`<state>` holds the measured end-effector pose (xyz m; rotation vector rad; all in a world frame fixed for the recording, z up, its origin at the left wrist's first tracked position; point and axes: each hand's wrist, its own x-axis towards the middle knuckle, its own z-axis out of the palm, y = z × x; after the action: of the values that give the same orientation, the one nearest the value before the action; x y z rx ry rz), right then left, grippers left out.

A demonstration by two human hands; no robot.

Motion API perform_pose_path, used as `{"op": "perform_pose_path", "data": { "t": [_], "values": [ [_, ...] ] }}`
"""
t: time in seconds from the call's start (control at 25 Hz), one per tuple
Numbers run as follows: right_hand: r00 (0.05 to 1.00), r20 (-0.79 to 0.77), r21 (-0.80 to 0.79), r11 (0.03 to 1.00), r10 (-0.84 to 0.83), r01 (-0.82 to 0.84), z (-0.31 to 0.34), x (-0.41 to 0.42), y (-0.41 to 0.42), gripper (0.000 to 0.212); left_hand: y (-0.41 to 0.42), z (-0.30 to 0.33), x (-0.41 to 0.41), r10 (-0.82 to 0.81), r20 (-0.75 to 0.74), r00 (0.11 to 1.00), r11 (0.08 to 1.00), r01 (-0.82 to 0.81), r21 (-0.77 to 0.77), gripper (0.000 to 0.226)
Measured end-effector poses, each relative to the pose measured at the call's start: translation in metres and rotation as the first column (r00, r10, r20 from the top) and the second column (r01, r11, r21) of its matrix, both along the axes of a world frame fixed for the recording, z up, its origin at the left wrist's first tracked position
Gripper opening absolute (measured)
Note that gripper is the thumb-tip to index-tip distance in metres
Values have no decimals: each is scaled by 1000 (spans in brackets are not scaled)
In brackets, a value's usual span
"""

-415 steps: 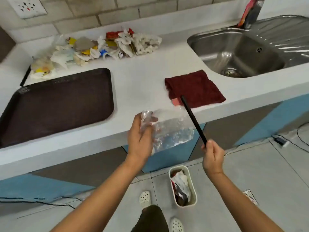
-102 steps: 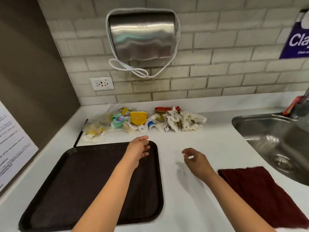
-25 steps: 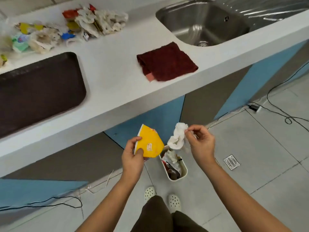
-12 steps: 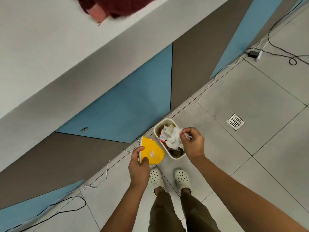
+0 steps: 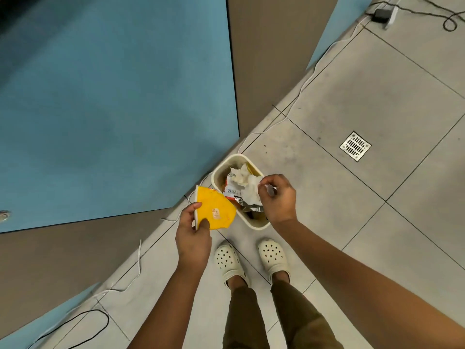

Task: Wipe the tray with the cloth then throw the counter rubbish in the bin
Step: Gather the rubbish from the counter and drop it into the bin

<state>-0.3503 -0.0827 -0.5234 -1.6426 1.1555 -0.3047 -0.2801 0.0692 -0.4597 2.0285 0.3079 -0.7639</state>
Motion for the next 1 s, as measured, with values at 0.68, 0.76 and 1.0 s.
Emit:
{"op": "perform_pose_path", "data": {
  "t": [0.68, 0.76, 1.0],
  "values": [
    [717, -473, 397, 850, 512, -346, -66, -81, 17, 35, -45, -95, 27, -179, -61, 982, 983, 180, 15, 39],
    [722, -472, 390, 854, 506, -343, -68, -86, 16, 33, -60, -110, 27, -209, -49, 977, 978, 209, -7, 39],
    [807, -426, 332, 901, 409, -281, -74, -83, 6, 27, -84, -173, 21, -473, -110, 874, 863, 485, 144, 50]
  ]
}}
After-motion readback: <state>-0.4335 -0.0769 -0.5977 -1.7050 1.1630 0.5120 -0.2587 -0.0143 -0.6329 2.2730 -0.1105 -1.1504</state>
